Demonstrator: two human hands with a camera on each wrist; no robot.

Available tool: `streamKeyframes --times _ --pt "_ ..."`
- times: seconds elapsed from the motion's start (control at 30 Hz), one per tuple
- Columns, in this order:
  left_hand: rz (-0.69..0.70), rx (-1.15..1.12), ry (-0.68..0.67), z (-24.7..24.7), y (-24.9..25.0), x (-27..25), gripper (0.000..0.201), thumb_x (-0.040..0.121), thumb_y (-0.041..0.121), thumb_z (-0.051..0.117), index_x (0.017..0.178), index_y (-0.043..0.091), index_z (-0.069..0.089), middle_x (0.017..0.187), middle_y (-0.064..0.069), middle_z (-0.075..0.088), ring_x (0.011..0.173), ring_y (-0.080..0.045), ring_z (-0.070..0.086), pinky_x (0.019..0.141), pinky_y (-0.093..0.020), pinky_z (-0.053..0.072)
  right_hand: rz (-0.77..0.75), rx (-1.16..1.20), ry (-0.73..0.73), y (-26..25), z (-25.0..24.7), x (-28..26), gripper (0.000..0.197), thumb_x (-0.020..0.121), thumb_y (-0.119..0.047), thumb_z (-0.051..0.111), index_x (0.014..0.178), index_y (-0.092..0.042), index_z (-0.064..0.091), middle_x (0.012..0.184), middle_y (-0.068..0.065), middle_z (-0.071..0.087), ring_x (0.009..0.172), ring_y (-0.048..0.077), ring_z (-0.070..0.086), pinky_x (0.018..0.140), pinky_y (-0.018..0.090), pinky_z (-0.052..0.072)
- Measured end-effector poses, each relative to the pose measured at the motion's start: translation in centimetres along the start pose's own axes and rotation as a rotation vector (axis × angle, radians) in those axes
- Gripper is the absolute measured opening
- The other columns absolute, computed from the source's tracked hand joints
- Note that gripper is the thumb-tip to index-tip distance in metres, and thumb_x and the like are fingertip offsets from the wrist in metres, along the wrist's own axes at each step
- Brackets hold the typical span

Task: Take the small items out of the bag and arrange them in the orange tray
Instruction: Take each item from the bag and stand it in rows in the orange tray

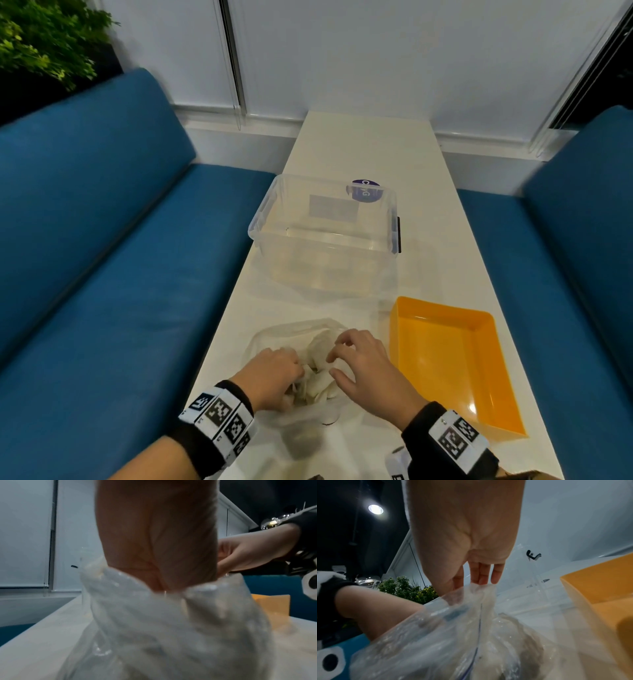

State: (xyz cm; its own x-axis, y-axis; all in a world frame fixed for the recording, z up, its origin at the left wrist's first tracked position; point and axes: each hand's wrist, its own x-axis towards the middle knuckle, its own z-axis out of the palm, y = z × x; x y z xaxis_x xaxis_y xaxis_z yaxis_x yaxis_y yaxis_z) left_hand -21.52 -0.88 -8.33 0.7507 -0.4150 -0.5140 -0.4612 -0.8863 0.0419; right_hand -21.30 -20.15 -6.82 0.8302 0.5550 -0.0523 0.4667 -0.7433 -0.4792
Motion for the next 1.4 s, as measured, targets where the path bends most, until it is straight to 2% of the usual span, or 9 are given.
streamKeyframes --times 0.17,0.33,0.6,0.73,0.9,1.03,1.17,1.3,1.4 --pt "-0.08 -0.154 -0.04 0.5 0.3 0.5 0.044 0.082 0.015 0.061 0.122 0.012 0.043 0.126 -0.011 0.046 0.102 -0.03 0.057 0.082 -0.032 0.043 0.014 0.022 -0.006 0.3 0.2 -0.4 0.024 0.096 -0.034 0.046 0.116 -0.026 0.056 0.126 -0.008 0.043 0.123 0.009 0.034 0.102 0.02 0.027" --pt "-0.161 -0.487 -0.014 0.3 -1.5 0.7 0.03 0.077 0.02 0.066 0.106 0.014 0.058 0.103 -0.004 0.06 0.088 -0.017 0.055 0.071 -0.023 0.039 0.003 0.002 -0.017 0.3 0.0 -0.3 0.025 0.097 -0.034 0.044 0.117 -0.025 0.056 0.127 -0.008 0.042 0.124 0.009 0.032 0.101 0.018 0.026" --pt "-0.119 -0.813 0.243 -1.1 -2.7 -0.5 0.016 0.083 0.03 0.066 0.098 0.024 0.064 0.095 0.011 0.062 0.087 -0.008 0.056 0.072 -0.013 0.041 -0.009 0.053 -0.018 0.3 0.0 0.1 0.026 0.096 -0.034 0.046 0.12 -0.025 0.054 0.125 -0.008 0.046 0.121 0.008 0.036 0.097 0.014 0.025" --pt "-0.134 -1.098 0.417 -2.1 -2.4 -2.5 0.01 0.085 0.03 0.065 0.092 0.035 0.063 0.095 0.011 0.069 0.087 -0.007 0.063 0.075 -0.018 0.051 0.047 0.228 0.078 -0.2 -1.0 0.3 0.037 0.094 -0.039 0.051 0.129 -0.027 0.046 0.121 -0.015 0.047 0.115 0.0 0.04 0.097 0.009 0.031" --pt "-0.164 -1.57 0.488 -3.4 -0.7 -3.4 0.018 0.088 0.02 0.061 0.104 0.015 0.066 0.102 -0.008 0.072 0.096 -0.027 0.068 0.087 -0.041 0.055 0.231 0.634 0.056 -1.3 -2.6 0.7 0.038 0.083 -0.048 0.062 0.114 -0.034 0.046 0.103 -0.011 0.06 0.093 0.003 0.059 0.074 0.012 0.046" --pt "-0.17 -1.79 0.52 -4.1 1.4 -3.3 0.023 0.091 0.015 0.056 0.113 0.013 0.06 0.11 -0.01 0.07 0.099 -0.025 0.068 0.083 -0.037 0.056 0.255 0.925 0.047 -1.4 -3.1 0.7 0.026 0.082 -0.033 0.069 0.101 -0.024 0.054 0.092 0.003 0.066 0.078 0.013 0.065 0.068 0.024 0.053" --pt "-0.145 -1.953 0.501 -4.6 3.6 -3.7 0.025 0.091 0.013 0.052 0.116 0.015 0.056 0.111 -0.009 0.069 0.1 -0.022 0.066 0.085 -0.036 0.052 0.239 1.093 0.101 -1.4 -3.5 0.1 0.024 0.083 -0.017 0.071 0.101 -0.019 0.056 0.084 0.004 0.061 0.068 0.015 0.065 0.062 0.023 0.051" --pt "-0.112 -1.963 0.478 -4.5 5.6 -4.3 0.025 0.094 0.022 0.047 0.118 0.022 0.053 0.108 -0.001 0.07 0.096 -0.012 0.067 0.078 -0.026 0.052 0.232 1.144 0.098 -1.2 -3.3 -0.9 0.024 0.086 -0.017 0.067 0.108 -0.021 0.059 0.082 0.004 0.056 0.066 0.018 0.065 0.065 0.026 0.052" --pt "-0.101 -2.011 0.463 -3.8 6.8 -4.8 0.035 0.087 0.03 0.052 0.121 0.022 0.052 0.116 -0.002 0.068 0.105 -0.015 0.065 0.086 -0.032 0.054 0.299 1.181 0.117 -1.1 -2.8 -1.5 0.016 0.088 -0.017 0.064 0.102 -0.014 0.058 0.08 0.006 0.06 0.062 0.017 0.065 0.061 0.025 0.053"
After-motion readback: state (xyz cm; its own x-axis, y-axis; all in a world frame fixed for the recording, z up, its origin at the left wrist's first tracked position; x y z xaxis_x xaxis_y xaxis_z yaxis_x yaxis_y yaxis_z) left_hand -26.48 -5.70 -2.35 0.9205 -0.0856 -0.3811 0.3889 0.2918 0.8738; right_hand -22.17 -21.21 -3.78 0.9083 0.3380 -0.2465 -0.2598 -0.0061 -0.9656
